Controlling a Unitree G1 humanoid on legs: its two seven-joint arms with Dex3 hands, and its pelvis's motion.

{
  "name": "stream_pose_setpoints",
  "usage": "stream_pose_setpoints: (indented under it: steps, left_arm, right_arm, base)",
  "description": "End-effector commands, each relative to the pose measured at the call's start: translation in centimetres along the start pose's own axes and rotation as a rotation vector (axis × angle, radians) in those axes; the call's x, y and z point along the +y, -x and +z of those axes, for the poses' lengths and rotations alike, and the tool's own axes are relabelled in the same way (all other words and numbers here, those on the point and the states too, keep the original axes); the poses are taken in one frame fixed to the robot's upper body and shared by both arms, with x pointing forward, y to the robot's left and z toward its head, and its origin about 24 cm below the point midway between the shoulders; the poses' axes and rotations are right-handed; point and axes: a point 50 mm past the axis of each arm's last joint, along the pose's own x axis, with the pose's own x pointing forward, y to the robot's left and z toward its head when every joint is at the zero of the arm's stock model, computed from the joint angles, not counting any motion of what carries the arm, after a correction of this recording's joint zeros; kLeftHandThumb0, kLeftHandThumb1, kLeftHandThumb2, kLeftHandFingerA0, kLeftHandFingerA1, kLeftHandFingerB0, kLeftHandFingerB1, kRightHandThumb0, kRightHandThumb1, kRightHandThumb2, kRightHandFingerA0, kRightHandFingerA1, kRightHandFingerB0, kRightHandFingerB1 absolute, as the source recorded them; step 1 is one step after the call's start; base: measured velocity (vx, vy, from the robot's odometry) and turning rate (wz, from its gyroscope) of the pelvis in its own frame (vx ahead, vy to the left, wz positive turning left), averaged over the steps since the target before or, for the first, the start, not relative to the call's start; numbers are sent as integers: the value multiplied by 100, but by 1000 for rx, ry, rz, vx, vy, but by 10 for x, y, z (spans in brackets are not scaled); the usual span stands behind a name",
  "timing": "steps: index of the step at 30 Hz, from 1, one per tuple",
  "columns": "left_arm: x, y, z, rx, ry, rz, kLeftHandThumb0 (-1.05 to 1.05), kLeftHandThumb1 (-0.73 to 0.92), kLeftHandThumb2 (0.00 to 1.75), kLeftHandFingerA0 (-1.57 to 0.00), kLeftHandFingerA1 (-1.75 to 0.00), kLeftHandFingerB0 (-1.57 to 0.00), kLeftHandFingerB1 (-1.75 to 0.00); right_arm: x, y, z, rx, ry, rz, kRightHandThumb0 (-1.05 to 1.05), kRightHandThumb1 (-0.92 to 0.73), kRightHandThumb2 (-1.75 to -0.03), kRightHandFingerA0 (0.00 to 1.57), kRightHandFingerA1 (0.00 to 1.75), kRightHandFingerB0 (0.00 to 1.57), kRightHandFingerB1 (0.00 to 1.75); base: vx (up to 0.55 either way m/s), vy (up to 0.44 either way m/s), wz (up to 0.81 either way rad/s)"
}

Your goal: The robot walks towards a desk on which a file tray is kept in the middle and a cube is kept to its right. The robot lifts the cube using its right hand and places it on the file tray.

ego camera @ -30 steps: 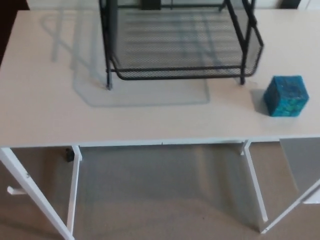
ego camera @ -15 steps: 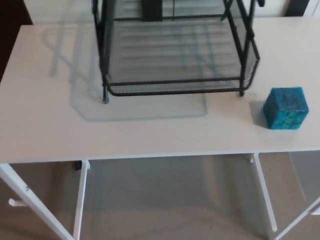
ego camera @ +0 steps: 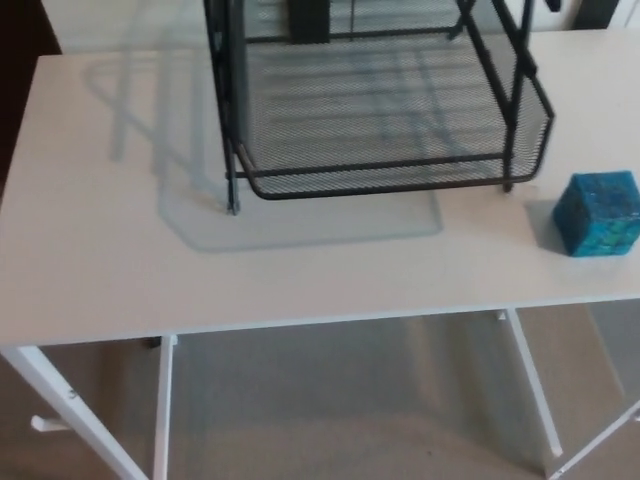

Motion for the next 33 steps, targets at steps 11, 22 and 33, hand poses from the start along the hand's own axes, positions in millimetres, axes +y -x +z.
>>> stream_pose_setpoints:
  steps: [11, 22, 33]
  left_arm:
    - [3, 2, -5, 4, -22, 30, -87, 88, 71, -25, -78, -20, -74]
    - [22, 4, 15, -73, 58, 98, -89, 89, 67, -42, -89, -16, -78]
    - [38, 7, 34, -143, 90, 112, -93, 64, 105, -42, -81, -18, -72]
  right_arm:
    - [-32, 2, 16, -6, 97, -14, -65, -63, -60, 25, 35, 27, 29]
    - [-42, 3, 11, -62, -472, -37, -53, -53, -73, 21, 45, 10, 35]
    - [-171, 47, 70, -465, -856, -464, -57, -44, -76, 8, 54, 1, 14]
  base:
    - [-2, -35, 3]
    - [0, 0, 0]
    - [0, 0, 0]
